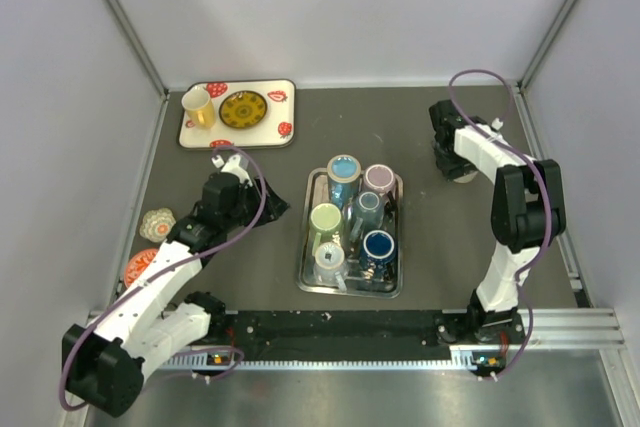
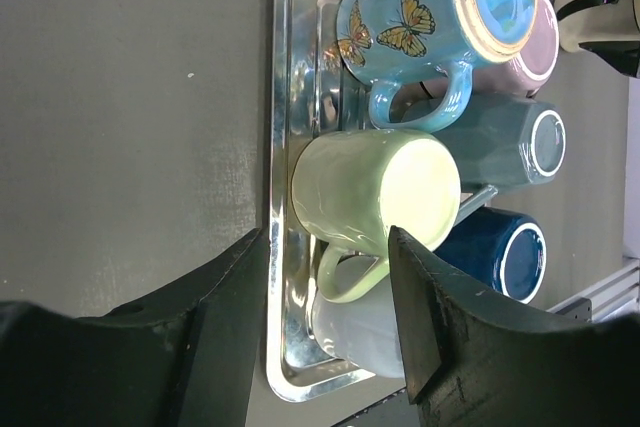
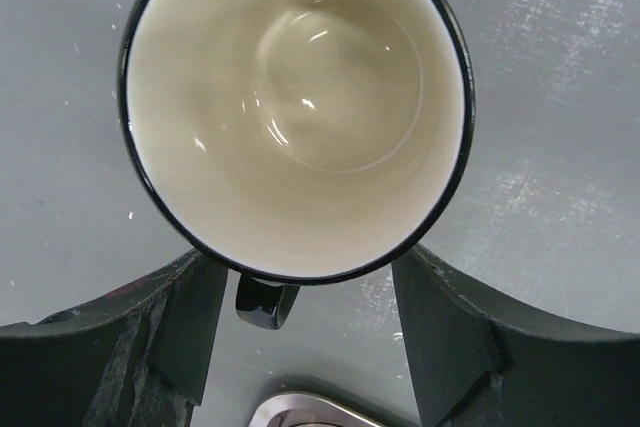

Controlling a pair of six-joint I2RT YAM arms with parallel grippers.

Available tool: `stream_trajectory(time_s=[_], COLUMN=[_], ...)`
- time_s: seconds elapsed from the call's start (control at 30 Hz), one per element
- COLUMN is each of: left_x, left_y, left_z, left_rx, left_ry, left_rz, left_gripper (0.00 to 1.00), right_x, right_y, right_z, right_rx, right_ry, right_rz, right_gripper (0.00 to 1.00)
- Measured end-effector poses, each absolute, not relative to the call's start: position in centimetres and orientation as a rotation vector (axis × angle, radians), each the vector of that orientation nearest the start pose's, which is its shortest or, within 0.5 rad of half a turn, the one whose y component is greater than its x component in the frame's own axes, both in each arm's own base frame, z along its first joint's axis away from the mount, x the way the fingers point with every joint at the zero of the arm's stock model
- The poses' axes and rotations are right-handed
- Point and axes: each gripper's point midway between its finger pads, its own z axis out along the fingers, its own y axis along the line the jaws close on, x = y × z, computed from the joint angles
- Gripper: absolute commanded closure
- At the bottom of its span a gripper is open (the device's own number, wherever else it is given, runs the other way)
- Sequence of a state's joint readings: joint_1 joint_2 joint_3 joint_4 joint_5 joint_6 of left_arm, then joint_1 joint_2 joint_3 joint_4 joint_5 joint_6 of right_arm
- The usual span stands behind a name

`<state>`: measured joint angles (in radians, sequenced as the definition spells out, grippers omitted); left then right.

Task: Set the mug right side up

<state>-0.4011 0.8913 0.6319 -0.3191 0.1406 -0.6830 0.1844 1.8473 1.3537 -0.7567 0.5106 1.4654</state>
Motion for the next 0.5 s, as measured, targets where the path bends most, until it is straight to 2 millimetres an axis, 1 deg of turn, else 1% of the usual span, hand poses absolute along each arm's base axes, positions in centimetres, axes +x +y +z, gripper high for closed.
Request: stream_trajectory(time_s=[0.1, 0.3, 0.33, 0.4, 0.5], left_x=[25.0, 24.99, 24.99, 24.96, 24.91], left_y=[-16.12, -16.15, -16.16, -16.19, -16.26], left_z=[15.25, 15.27, 15.27, 15.28, 15.29], left_rx=[-0.231, -0.234, -0.234, -0.233, -0.231], left_ry=[2.239, 2.239, 2.24, 2.24, 2.241], left_rz=[-0.762, -0.765, -0.766, -0.768, -0.774], left_gripper=[0.44, 0.45, 0.45, 0.45, 0.45], right_x=[41.41, 40.97, 40.95, 40.92, 40.75], right_y=[2.56, 2.36, 2.37, 2.38, 2.53], right_z=[7.02, 6.9, 6.89, 6.87, 6.74], right_rx=[1.573, 1.47, 1.451, 1.42, 1.363], right_ry=[2.005, 2.09, 2.104, 2.126, 2.176], right_rz=[-0.155, -0.197, -0.201, -0.206, -0.211], right_gripper=[0.36, 0.39, 0.41, 0.43, 0.43])
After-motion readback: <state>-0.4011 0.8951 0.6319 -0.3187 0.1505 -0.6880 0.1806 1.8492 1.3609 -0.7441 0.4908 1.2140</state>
